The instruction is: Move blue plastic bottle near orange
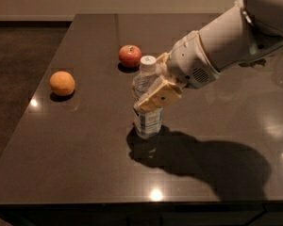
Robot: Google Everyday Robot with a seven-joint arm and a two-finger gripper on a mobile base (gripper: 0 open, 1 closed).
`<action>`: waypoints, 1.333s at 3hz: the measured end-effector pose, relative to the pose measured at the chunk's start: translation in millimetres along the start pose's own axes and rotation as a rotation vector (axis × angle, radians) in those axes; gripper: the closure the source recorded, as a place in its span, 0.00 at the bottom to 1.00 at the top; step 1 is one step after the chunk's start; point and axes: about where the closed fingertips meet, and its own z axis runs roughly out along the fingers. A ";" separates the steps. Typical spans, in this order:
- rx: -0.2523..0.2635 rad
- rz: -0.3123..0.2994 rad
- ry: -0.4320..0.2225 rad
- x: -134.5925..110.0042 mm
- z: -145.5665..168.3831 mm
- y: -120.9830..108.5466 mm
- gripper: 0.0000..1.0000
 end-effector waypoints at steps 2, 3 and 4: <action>0.009 -0.068 -0.033 -61.4 19.1 -27.5 1.00; -0.006 -0.104 -0.050 -91.7 43.1 -45.3 1.00; -0.030 -0.123 -0.053 -108.0 70.3 -59.3 1.00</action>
Offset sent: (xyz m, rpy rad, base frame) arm 0.0526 0.0963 0.0563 0.0507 -0.1072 0.0735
